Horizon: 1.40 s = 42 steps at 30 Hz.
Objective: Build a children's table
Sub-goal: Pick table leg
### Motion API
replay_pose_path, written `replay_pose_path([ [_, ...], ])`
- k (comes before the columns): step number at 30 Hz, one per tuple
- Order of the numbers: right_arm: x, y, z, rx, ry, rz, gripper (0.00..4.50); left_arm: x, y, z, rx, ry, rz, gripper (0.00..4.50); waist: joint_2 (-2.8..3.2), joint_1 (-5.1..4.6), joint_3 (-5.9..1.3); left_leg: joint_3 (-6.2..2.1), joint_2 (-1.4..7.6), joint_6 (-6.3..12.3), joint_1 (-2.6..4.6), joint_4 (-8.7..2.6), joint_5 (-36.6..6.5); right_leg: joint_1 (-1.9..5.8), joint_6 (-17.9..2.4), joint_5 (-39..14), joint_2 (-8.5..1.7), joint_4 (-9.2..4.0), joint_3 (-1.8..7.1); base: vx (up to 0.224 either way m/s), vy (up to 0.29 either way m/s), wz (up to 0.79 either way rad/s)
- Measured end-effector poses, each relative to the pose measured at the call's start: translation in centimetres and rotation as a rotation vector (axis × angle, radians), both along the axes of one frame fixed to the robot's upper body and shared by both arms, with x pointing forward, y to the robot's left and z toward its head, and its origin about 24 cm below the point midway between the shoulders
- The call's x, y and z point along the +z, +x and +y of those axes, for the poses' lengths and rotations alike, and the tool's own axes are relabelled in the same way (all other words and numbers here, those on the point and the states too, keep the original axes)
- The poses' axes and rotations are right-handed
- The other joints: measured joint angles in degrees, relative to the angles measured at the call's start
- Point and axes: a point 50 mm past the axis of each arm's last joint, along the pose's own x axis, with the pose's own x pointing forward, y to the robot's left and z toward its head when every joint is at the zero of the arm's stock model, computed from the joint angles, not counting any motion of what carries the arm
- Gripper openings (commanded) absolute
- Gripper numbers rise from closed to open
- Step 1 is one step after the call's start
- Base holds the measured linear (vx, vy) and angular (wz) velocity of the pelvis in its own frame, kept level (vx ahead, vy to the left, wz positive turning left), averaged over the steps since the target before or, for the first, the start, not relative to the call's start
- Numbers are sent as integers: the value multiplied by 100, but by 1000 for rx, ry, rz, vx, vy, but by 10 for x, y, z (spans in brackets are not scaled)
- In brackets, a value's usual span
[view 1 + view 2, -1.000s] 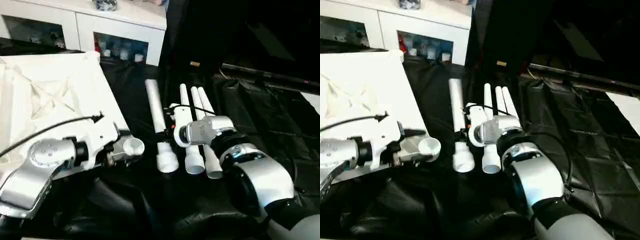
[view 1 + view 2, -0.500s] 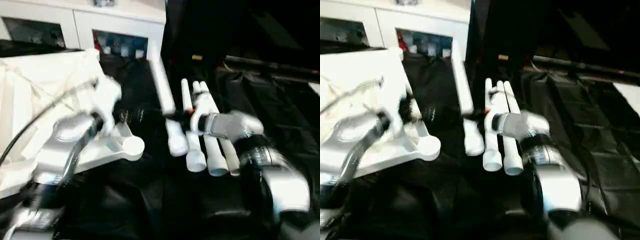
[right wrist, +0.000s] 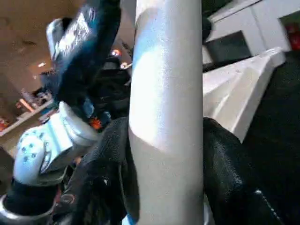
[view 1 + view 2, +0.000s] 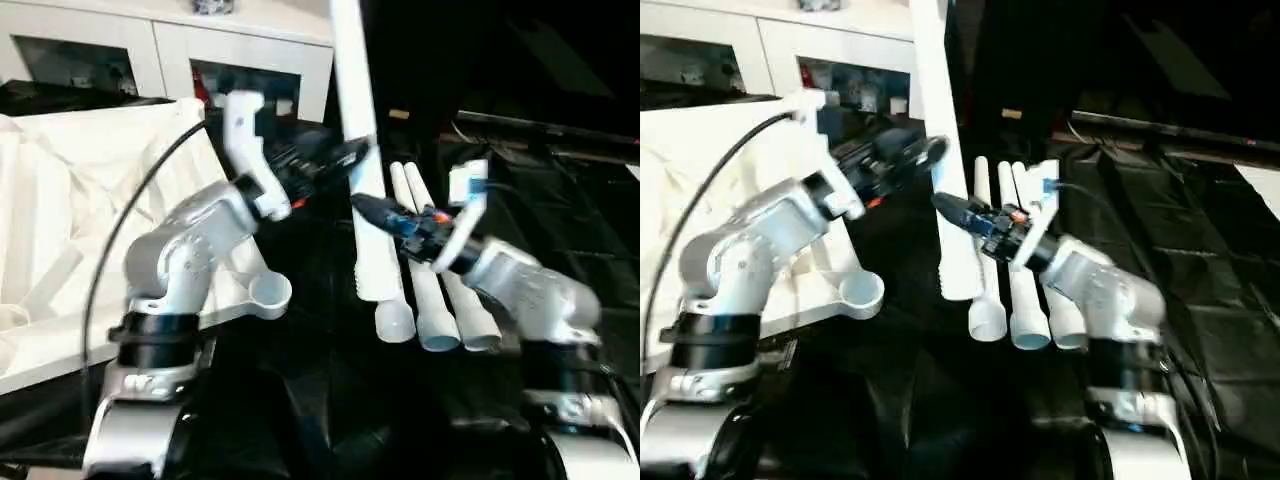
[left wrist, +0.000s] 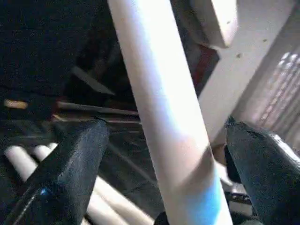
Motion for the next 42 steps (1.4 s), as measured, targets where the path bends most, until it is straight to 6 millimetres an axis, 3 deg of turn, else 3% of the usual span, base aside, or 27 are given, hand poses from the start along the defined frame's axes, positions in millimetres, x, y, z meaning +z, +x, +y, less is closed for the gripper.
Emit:
replay_pose_path([
  [8, -1, -6, 5, 13, -46, -3, 182, 4, -6, -8, -74, -67, 36, 450, 31, 4, 15, 0, 26, -20, -7, -3, 18, 3, -6, 4, 0, 0, -37, 0, 0, 0],
  [9, -1, -6, 5, 7, -55, -6, 182, 5, -6, -8, -66, -63, 38, 422, 31, 4, 15, 0, 26, -20, -8, -3, 18, 3, -6, 3, 1, 0, -36, 0, 0, 0],
  [18, 4, 10, 28, -179, -265, -38, 182, -1, 7, -2, 171, 61, 124, 367, 31, -11, 15, 0, 28, -29, -19, -5, 25, -5, -3, 2, 1, -5, -38, 0, 0, 0],
  [22, 7, 13, 38, -248, -358, -92, 182, -3, 16, 0, 285, 3, 187, 336, 31, -3, 15, 0, 31, -29, -39, -5, 25, -8, 1, 4, 1, -23, -44, 0, 0, 0],
  [23, 7, 13, 43, -255, -371, -97, 182, -2, 19, 2, 311, -13, 194, 308, 31, -6, 15, -1, 31, -25, -48, -5, 28, -13, 2, 4, 1, -25, -46, 0, 0, 0],
  [27, 6, 12, 53, -263, -399, -115, 182, -7, 22, 3, 345, -29, 221, 290, 31, -8, 15, -1, 31, -22, -63, -5, 29, -22, 4, 6, 1, -34, -49, 0, 0, 0],
  [28, 5, 12, 54, -265, -404, -114, 182, -7, 23, 3, 349, -27, 227, 263, 31, -1, 15, -1, 31, -21, -67, -5, 30, -23, 5, 6, 1, -36, -50, 0, 0, 0],
  [32, 5, 13, 56, -282, -418, -114, 182, -8, 23, 1, 348, -23, 234, 241, 31, -2, 15, -1, 31, -20, -70, -5, 30, -20, 11, 13, 1, -46, -50, 0, 0, 0],
  [34, 5, 13, 57, -287, -423, -116, 182, -8, 23, 1, 350, -22, 234, 207, 31, -4, 15, -1, 31, -20, -69, -5, 30, -20, 11, 15, 1, -46, -50, 0, 0, 0],
  [39, 7, 14, 59, -298, -434, -134, 182, -5, 23, 3, 356, -25, 211, 189, 31, -7, 15, -1, 33, -20, -67, -5, 31, -21, 12, 19, 1, -43, -50, 0, 0, 0],
  [40, 8, 14, 59, -295, -433, -137, 238, -4, 22, 3, 350, -23, 197, 187, 31, -7, 15, -1, 33, -19, -68, -5, 31, -21, 12, 20, 1, -43, -50, 0, 0, 0],
  [42, 12, 14, 59, -279, -423, -148, 252, -1, 21, 4, 319, -13, 144, 186, 30, -5, 15, -1, 33, -18, -68, -5, 32, -21, 12, 22, 1, -44, -50, 0, 0, 0],
])
